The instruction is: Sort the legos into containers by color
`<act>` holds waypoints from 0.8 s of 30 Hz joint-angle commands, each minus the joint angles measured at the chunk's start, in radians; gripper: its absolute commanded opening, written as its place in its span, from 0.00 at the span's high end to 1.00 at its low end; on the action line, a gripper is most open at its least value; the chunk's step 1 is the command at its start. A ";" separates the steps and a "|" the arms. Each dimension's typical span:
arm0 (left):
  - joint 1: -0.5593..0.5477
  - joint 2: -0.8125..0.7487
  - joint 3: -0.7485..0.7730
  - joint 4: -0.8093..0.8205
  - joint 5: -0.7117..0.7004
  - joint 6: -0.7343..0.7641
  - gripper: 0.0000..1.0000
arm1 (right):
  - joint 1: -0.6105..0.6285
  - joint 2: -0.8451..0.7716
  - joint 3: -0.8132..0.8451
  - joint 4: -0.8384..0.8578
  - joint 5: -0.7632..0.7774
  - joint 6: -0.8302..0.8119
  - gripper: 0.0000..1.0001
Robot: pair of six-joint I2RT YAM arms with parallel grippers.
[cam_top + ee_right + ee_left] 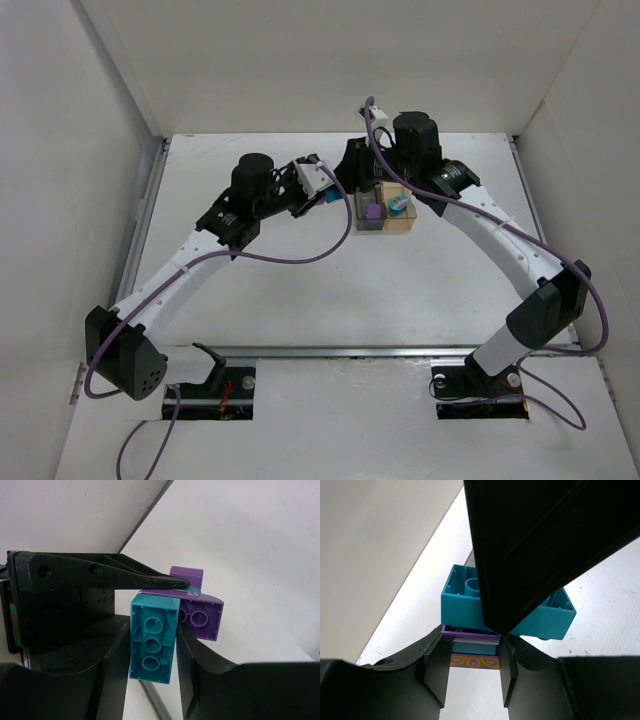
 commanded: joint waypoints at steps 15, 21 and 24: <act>0.026 -0.008 -0.038 -0.087 -0.011 -0.240 1.00 | -0.193 -0.107 -0.058 -0.148 0.388 -0.108 1.00; 0.026 -0.028 -0.063 -0.097 -0.002 -0.251 1.00 | -0.220 0.169 -0.044 -0.242 0.606 -0.181 1.00; 0.026 -0.028 -0.063 -0.097 -0.013 -0.251 1.00 | -0.220 0.274 0.035 -0.242 0.670 -0.218 0.94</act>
